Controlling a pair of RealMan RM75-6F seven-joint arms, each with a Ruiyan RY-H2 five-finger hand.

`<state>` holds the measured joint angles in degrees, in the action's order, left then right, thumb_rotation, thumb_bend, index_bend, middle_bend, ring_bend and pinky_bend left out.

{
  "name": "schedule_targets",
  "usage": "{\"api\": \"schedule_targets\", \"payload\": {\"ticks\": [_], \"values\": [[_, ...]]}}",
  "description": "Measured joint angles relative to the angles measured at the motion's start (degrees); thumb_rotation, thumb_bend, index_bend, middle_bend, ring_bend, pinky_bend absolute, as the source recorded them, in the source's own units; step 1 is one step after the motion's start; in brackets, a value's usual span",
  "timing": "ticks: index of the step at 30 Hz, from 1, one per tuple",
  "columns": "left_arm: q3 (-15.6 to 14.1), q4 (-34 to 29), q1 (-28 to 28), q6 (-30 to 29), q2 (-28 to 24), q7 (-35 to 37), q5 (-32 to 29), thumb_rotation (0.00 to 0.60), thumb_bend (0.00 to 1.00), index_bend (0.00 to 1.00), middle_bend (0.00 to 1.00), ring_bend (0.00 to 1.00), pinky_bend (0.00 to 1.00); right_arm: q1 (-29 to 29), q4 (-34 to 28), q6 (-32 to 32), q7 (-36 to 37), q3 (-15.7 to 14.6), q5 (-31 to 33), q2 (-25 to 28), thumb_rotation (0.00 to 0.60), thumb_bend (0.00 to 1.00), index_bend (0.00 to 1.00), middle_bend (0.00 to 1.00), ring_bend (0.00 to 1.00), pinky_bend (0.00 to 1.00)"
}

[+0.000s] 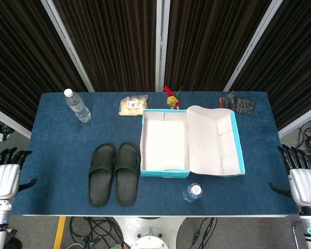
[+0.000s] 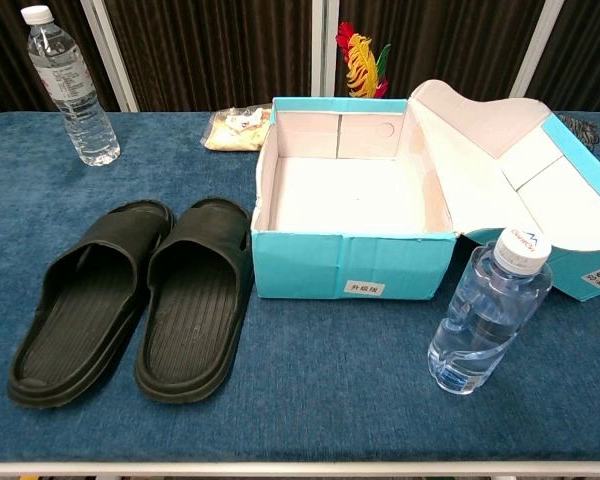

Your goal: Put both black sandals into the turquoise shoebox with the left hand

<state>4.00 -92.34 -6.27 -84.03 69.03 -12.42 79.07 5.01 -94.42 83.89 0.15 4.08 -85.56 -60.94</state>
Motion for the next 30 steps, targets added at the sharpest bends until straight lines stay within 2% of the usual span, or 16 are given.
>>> {"api": "schedule_targets", "payload": {"ticks": [13, 16, 18, 21, 23, 26, 30], "values": [[-0.2, -0.3, 0.4, -0.6, -0.4, -0.2, 0.8, 0.6, 0.09, 0.21, 0.23, 0.1, 0.11, -0.5, -0.2, 1.0, 0.7, -0.4, -0.9, 0.8, 0.6, 0.0, 0.02, 0.05, 0.0, 0.0], [0.5, -0.8, -0.5, 0.1, -1.0, -0.5, 0.7, 0.6, 0.09, 0.22, 0.23, 0.14, 0.13, -0.6, -0.2, 1.4, 0.6, -0.2, -1.0, 1.6, 0.6, 0.0, 0.02, 0.05, 0.0, 0.0], [0.9, -1.2, -1.5, 0.8, -1.5, -0.4, 1.2, 0.6, 0.09, 0.24, 0.23, 0.25, 0.21, -0.6, -0.5, 1.7, 0.4, 0.0, -1.2, 2.2, 0.6, 0.0, 0.02, 0.05, 0.0, 0.0], [1.6, -1.8, -3.5, 2.9, -2.2, 1.4, 2.5, 0.6, 0.09, 0.25, 0.24, 0.51, 0.42, -0.4, -0.9, 1.9, 0.0, 0.3, -1.5, 3.1, 0.6, 0.0, 0.02, 0.05, 0.0, 0.0], [2.2, -2.4, -5.3, 5.3, -2.6, 3.3, 2.8, 0.6, 0.09, 0.25, 0.25, 0.62, 0.57, -0.3, -1.2, 1.9, -0.1, 0.4, -1.7, 3.6, 0.6, 0.0, 0.02, 0.05, 0.0, 0.0], [3.1, -3.2, -8.6, 10.1, -3.1, 6.0, 2.9, 0.6, 0.09, 0.25, 0.25, 0.71, 0.7, -0.1, -1.6, 2.2, -0.3, 0.7, -2.0, 4.4, 0.6, 0.0, 0.02, 0.05, 0.0, 0.0], [4.5, -3.6, -13.8, 17.6, -2.8, 7.7, 1.8, 0.6, 0.09, 0.24, 0.25, 0.74, 0.74, -0.2, -2.2, 2.5, -0.4, 0.7, -2.3, 5.1, 0.6, 0.0, 0.02, 0.05, 0.0, 0.0]]}}
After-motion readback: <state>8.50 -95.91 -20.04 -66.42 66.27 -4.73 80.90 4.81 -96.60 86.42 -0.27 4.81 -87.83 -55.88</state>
